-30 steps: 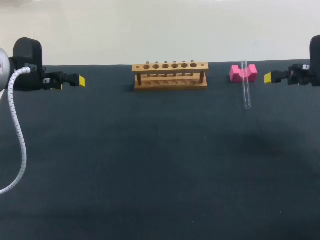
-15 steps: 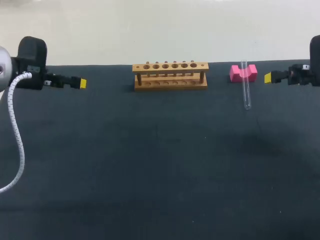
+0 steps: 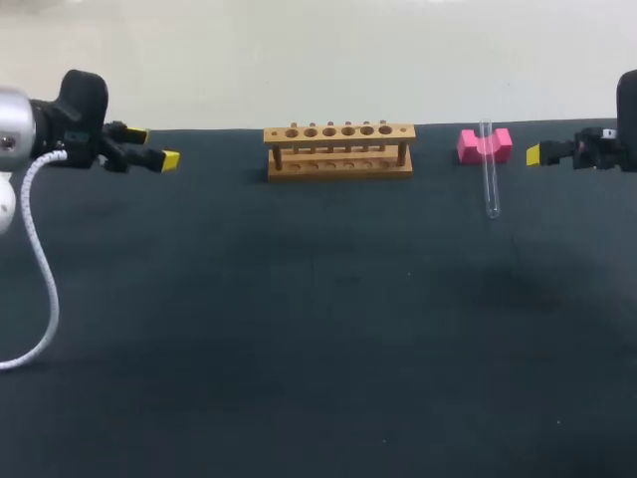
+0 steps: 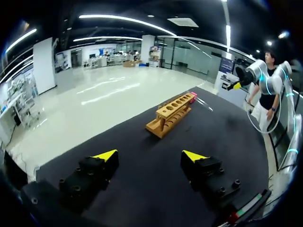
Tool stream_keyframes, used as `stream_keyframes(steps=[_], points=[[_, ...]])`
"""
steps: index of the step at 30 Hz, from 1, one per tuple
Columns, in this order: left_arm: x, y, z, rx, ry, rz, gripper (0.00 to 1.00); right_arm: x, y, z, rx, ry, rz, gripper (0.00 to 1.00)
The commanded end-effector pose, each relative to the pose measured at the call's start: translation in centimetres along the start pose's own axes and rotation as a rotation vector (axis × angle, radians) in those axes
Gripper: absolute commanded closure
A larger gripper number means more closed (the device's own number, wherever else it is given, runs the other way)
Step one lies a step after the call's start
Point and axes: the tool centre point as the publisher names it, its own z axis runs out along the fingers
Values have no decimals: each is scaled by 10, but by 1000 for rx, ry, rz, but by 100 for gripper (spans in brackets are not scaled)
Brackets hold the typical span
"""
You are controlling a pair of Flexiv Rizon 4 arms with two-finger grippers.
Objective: Grasp the test tube, adjust it, and insert it.
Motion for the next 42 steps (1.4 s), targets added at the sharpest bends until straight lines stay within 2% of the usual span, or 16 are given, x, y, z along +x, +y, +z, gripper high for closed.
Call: stream_keyframes(steps=[1,6,10,11,12,13,22,25,27,28,29,30,40,41,42], points=[[-4,15,25,180,-34,65,100,1,1,-1,8,0,0,0],[-7,20,38,269,-54,129,100,1,1,-1,8,0,0,0],[-7,22,51,321,-40,168,100,1,1,-1,8,0,0,0],[-7,22,54,343,-33,177,85,1,1,-1,8,0,0,0],[-7,23,58,346,-25,184,11,1,1,-1,8,0,0,0],[-8,23,61,354,-18,183,0,1,1,-1,8,0,0,0],[-9,23,89,401,-41,286,0,1,1,-1,8,0,0,0],[-10,22,93,420,-53,293,0,1,1,-1,8,0,0,0],[-11,21,93,430,-59,284,44,1,1,-1,8,0,0,0],[-12,20,93,430,-61,284,71,1,1,-1,8,0,0,0],[-12,19,93,431,-65,279,93,1,1,-1,8,0,0,0],[-11,18,91,442,-70,277,100,1,1,-1,8,0,0,0],[-6,9,79,431,-78,262,100,1,1,-1,8,0,0,0],[-5,9,78,430,-77,259,88,1,1,-1,8,0,0,0],[-5,8,78,427,-75,259,62,1,1,-1,8,0,0,0]])
